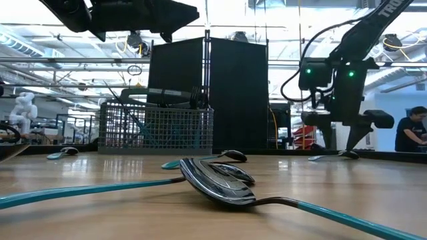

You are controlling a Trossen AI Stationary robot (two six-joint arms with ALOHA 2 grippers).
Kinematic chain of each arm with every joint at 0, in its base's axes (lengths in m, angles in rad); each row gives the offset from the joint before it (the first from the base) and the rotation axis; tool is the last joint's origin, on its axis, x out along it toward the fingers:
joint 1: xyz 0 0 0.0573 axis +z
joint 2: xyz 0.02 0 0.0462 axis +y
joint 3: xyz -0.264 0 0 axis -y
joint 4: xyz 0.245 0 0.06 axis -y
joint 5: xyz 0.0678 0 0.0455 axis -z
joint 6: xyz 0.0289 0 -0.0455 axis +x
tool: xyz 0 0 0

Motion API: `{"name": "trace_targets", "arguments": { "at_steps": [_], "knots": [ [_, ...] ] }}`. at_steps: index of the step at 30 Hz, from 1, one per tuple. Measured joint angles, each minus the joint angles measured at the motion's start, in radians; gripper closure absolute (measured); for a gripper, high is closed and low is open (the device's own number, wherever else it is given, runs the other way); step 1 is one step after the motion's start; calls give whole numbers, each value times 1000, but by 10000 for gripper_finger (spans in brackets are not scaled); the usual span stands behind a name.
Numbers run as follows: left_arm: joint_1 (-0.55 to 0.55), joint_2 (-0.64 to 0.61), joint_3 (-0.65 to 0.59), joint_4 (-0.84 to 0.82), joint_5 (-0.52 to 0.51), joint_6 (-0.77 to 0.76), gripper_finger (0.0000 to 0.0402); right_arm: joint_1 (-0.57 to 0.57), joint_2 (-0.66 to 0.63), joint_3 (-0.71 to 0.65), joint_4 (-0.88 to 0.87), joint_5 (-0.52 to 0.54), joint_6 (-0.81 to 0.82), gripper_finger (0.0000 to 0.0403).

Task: Sort silverware
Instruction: Put the blue spoon into the silverware basket

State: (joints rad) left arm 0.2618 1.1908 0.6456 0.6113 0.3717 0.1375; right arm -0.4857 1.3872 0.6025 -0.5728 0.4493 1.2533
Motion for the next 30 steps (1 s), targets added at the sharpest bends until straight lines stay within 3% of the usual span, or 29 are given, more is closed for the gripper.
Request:
{"name": "trace_targets", "arguments": {
  "at_steps": [7,10,19,24,30],
  "knots": [
    [-43,0,0,2,1,-1,307,-7,104,2,19,4,-10,195],
    [-67,0,0,2,1,-1,307,-5,130,3,40,8,-43,215],
    [-114,0,0,2,-6,-2,307,-3,134,3,57,9,-118,388],
    [-133,19,1,49,-8,-63,307,2,108,1,68,-19,-167,396],
    [-159,212,15,322,-55,-253,307,69,-15,-3,140,-73,-242,400]
  ]
}}
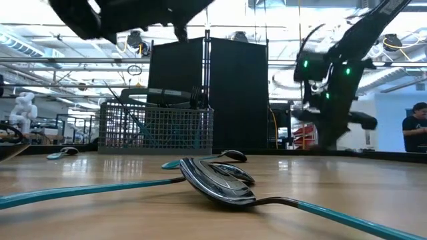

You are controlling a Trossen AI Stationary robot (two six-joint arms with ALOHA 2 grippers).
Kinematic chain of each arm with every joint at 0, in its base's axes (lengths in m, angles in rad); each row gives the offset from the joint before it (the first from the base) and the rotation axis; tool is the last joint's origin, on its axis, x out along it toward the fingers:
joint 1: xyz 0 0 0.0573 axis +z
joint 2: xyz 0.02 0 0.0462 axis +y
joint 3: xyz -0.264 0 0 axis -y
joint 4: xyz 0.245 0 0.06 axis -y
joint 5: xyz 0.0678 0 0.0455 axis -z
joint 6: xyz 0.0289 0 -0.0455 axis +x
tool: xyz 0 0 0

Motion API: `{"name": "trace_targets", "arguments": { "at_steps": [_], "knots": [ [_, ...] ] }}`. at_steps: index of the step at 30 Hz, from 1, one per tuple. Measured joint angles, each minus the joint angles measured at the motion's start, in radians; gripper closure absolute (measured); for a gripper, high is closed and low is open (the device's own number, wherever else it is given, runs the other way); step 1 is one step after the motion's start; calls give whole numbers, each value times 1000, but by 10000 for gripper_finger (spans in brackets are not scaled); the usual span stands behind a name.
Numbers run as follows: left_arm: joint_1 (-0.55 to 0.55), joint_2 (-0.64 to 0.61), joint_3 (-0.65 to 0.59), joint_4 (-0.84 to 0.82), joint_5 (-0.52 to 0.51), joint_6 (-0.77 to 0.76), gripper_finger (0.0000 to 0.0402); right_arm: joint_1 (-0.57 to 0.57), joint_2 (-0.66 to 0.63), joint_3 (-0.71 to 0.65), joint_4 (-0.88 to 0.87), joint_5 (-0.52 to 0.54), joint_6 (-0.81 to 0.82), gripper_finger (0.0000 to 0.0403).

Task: Sort silverware
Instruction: Put the blue spoon into the silverware basket

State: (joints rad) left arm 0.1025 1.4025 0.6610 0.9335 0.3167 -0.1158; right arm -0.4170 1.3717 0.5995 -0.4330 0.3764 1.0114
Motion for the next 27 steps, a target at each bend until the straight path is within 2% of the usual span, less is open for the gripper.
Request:
{"name": "trace_targets", "arguments": {
  "at_steps": [3,9,11,18,24,27],
  "knots": [
    [3,105,32,30,-10,-53,307,46,-75,0,51,30,-40,401],
    [-5,285,145,53,-8,-115,307,142,-222,0,205,12,-172,402],
    [-19,328,175,63,20,-115,307,170,-264,3,267,-31,-224,402],
    [-63,410,213,189,26,-93,307,264,-348,3,435,-186,-372,402],
    [-89,419,213,211,32,57,307,334,-366,3,588,-317,-448,403],
    [-88,419,213,221,78,101,307,365,-362,3,680,-407,-473,403]
  ]
}}
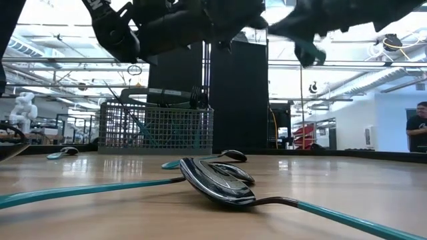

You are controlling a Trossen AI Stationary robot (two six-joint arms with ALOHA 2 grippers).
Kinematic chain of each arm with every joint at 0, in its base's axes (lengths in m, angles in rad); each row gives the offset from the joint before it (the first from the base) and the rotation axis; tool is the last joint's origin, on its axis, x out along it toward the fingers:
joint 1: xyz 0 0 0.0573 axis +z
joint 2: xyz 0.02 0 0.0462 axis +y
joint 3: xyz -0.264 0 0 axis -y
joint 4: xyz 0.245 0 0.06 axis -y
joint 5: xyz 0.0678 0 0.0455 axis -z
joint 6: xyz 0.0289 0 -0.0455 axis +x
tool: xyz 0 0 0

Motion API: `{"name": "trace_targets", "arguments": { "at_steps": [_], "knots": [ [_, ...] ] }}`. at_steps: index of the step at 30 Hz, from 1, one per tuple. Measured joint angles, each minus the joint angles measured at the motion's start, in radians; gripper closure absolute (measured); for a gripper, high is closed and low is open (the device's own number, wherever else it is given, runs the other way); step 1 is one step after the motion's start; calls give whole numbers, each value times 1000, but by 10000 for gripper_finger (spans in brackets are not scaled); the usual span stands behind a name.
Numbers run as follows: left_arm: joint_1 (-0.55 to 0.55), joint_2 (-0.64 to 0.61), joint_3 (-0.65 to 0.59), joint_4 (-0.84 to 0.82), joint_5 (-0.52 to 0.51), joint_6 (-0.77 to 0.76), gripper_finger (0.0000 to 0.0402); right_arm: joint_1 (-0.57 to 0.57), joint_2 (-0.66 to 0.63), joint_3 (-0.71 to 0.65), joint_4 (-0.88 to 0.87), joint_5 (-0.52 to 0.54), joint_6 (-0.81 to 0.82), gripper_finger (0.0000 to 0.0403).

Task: Sort silverware
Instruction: Put the blue spoon into the silverware basket

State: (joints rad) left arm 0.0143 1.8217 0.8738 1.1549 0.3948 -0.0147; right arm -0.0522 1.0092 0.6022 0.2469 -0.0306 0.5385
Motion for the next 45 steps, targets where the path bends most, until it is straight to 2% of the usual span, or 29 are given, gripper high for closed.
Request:
{"name": "trace_targets", "arguments": {
  "at_steps": [6,10,15,27,30,33,36,41,45],
  "knots": [
    [2,0,-1,52,34,51,307,60,1,1,101,-102,-31,403],
    [14,0,-1,130,47,55,307,107,2,1,100,-107,-36,403],
    [30,0,-2,150,47,60,307,165,2,1,101,-102,-68,403],
    [46,0,-2,147,46,158,307,179,4,1,138,-99,-111,403],
    [45,0,21,119,46,154,307,179,43,1,180,-100,-129,403],
    [45,0,77,17,49,131,307,175,114,1,248,-136,-113,403],
    [43,0,111,-68,83,132,307,167,159,7,290,-185,-105,403],
    [47,0,114,-72,235,151,307,164,161,9,309,-186,-115,402],
    [44,0,114,-69,260,153,307,163,156,10,315,-186,-132,402]
  ]
}}
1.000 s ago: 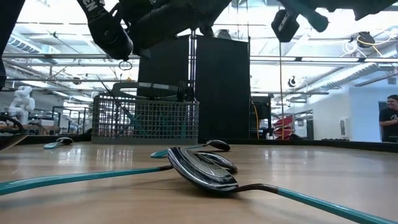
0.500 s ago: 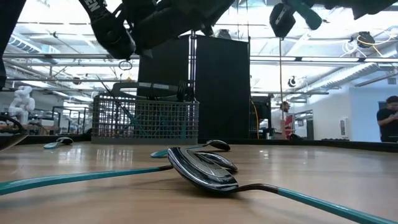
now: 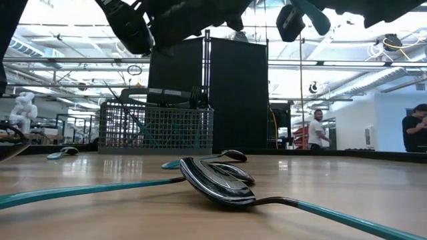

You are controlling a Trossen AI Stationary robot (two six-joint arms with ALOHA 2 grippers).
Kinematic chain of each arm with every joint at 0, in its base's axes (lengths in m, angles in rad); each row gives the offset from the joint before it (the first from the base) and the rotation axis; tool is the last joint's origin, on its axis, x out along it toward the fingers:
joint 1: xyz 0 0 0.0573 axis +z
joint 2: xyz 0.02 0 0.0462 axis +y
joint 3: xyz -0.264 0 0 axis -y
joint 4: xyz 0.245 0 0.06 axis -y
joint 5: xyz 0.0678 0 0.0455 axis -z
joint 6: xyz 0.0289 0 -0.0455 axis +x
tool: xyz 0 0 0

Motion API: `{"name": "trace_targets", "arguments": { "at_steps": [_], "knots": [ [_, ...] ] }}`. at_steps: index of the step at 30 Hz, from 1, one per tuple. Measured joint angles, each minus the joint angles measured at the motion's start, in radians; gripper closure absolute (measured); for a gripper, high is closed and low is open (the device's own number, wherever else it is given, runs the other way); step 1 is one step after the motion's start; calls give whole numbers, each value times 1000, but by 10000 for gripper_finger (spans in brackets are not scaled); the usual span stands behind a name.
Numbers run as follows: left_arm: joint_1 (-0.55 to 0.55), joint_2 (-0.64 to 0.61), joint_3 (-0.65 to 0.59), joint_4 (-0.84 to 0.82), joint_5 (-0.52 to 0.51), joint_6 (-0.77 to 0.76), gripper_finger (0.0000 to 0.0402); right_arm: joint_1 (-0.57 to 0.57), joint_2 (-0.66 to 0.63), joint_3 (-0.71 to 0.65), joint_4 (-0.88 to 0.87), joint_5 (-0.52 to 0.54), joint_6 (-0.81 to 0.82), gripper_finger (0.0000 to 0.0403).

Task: Sort silverware
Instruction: Put the blue spoon into the silverware basket

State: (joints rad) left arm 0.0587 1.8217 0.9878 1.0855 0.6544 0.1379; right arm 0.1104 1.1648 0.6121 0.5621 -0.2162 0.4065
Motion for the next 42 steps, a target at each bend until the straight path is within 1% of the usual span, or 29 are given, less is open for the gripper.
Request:
{"name": "trace_targets", "arguments": {
  "at_steps": [3,8,14,18,22,26,31,34,42],
  "knots": [
    [2,0,0,25,28,0,307,0,7,0,1,4,0,402],
    [3,0,0,53,28,0,307,0,20,0,1,4,-1,402],
    [18,-5,3,11,21,-8,307,3,24,0,19,-14,-3,402],
    [24,-4,3,7,53,-26,307,6,24,-1,30,-26,0,402],
    [29,-1,2,-59,79,-27,307,8,24,0,49,-40,-7,402],
    [39,0,2,-138,97,-27,307,9,23,0,88,-83,-11,402],
    [49,0,2,-98,111,-24,307,14,23,0,82,-84,-36,402],
    [46,0,2,-79,117,-24,307,19,31,0,82,-114,-53,402],
    [47,0,2,-69,131,-23,307,18,97,0,117,-129,-52,402]
  ]
}}
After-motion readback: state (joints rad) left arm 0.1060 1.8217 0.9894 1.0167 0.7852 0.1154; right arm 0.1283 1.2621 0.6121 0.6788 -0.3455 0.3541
